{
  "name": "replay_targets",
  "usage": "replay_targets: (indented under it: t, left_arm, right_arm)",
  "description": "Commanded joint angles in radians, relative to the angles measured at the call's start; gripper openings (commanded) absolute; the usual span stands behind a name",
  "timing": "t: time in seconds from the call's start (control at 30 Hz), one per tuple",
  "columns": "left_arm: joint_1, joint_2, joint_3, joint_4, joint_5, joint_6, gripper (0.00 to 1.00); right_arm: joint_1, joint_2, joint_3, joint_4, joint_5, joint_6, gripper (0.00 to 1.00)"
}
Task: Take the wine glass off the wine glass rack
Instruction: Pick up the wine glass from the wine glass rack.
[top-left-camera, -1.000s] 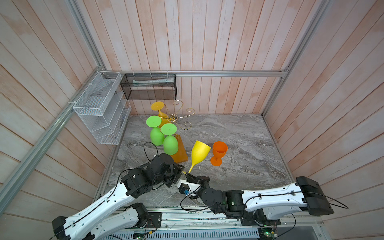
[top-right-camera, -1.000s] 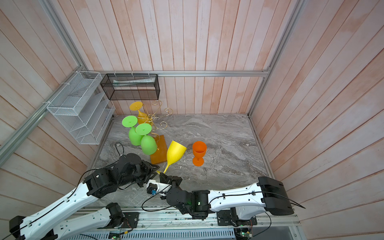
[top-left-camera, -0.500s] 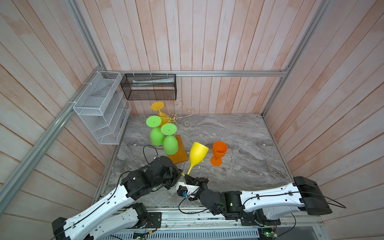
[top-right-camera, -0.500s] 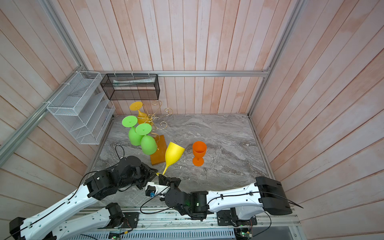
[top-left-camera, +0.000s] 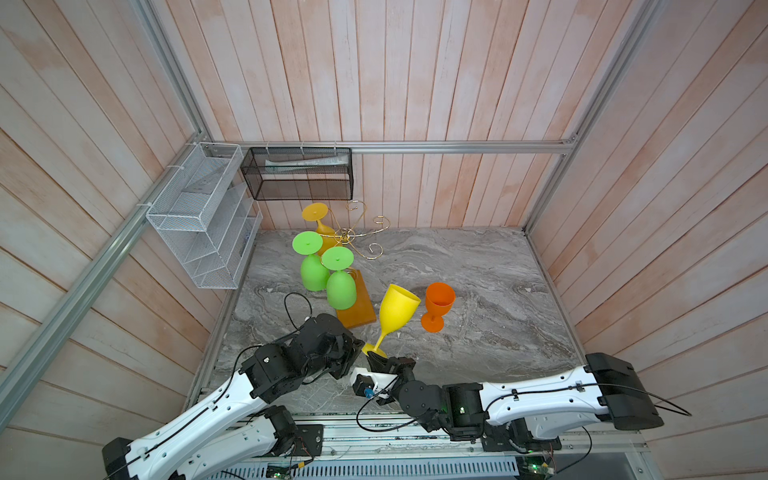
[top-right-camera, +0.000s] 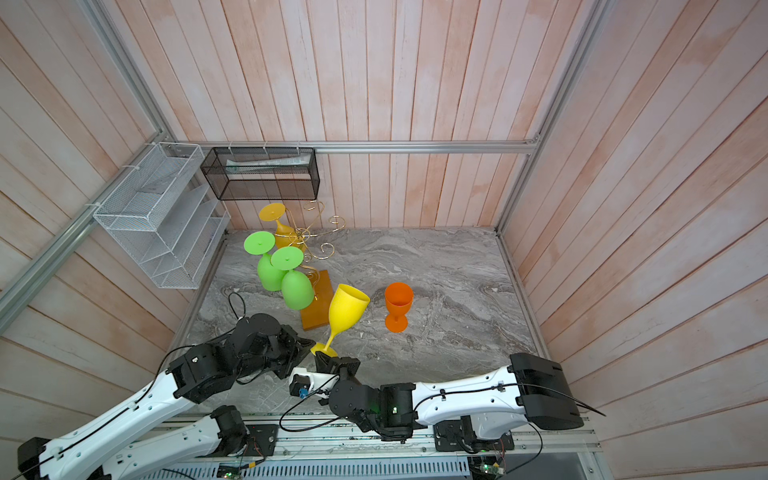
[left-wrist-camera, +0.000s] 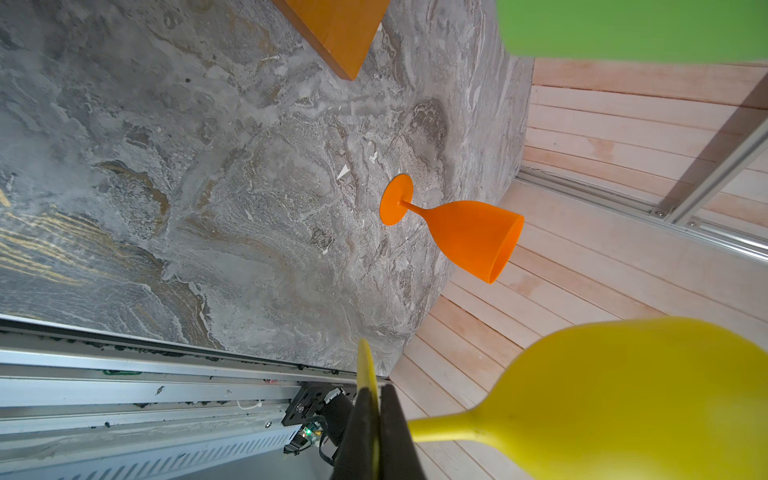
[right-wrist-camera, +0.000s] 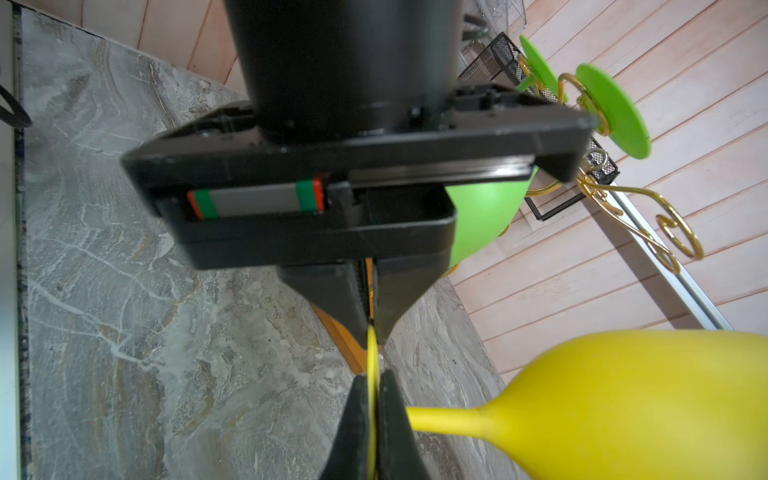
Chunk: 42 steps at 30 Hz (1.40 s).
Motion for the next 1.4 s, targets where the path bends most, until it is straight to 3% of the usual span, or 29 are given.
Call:
replay_targets:
  t: [0.0, 0.03, 0.17, 0.33, 0.67, 0.83, 1.17, 1.37]
  left_arm:
    - [-0.006, -0.009, -0.019, -0.037, -0.014, 0.018, 0.03]
    - [-0.006, -0.012, -0.02, -0.042, -0.017, 0.02, 0.02]
    - [-0.005, -0.028, -0.032, -0.053, -0.039, 0.031, 0.0]
    - [-0.003, -0.059, -0.057, -0.079, -0.074, 0.051, 0.0]
    - [0.0, -0.174, -0.18, -0.073, -0.093, 0.09, 0.0]
    - [0.025, -0.258, -0.292, 0.003, -0.069, 0.124, 0.0]
    - [0.078, -0.349, -0.375, 0.104, -0.072, 0.263, 0.0]
    - [0.09, -0.349, -0.381, 0.154, -0.088, 0.351, 0.0]
  right_arm:
    - [0.003, -0.002, 0.036, 0.025, 0.015, 0.024, 0.0]
    - [0.002, -0.004, 0.041, 0.016, 0.017, 0.03, 0.0]
    - [0.003, -0.03, 0.045, -0.005, 0.013, 0.053, 0.19]
    - [0.006, -0.08, 0.043, -0.06, 0.023, 0.093, 0.33]
    - [-0.017, -0.226, 0.037, -0.172, -0.011, 0.246, 0.41]
    - [-0.129, -0.325, 0.054, -0.258, -0.15, 0.411, 0.41]
    - [-0.505, -0.437, 0.101, -0.44, -0.582, 0.755, 0.39]
    - [-0.575, -0.388, 0.181, -0.533, -0.761, 0.845, 0.38]
